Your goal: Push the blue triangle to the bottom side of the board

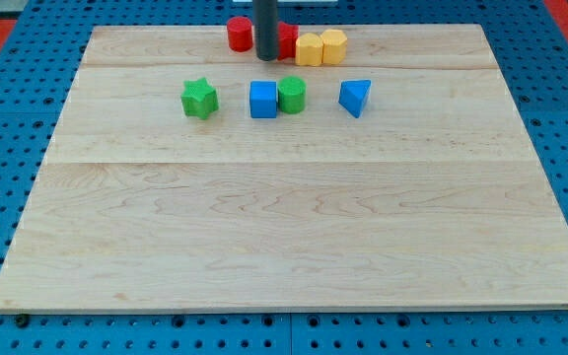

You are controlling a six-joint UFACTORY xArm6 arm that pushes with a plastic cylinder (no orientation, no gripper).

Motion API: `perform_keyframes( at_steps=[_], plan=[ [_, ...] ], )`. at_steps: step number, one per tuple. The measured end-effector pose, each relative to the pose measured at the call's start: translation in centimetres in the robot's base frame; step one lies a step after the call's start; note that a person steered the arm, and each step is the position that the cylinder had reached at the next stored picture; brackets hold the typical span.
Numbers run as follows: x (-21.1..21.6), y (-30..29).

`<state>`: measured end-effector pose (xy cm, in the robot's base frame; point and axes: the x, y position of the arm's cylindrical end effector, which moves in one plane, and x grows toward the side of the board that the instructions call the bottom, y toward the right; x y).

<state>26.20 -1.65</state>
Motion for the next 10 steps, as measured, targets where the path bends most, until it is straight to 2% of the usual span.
perform_keyframes(
  at_steps=[2, 4, 6, 7, 8, 9, 10],
  plan=[
    [3.4, 9.5],
    [11.9, 10.2],
    [15.2, 17.9],
    [16.9, 18.1],
    [20.6, 17.5],
    [16.2, 16.8],
    [20.1, 14.0]
  ],
)
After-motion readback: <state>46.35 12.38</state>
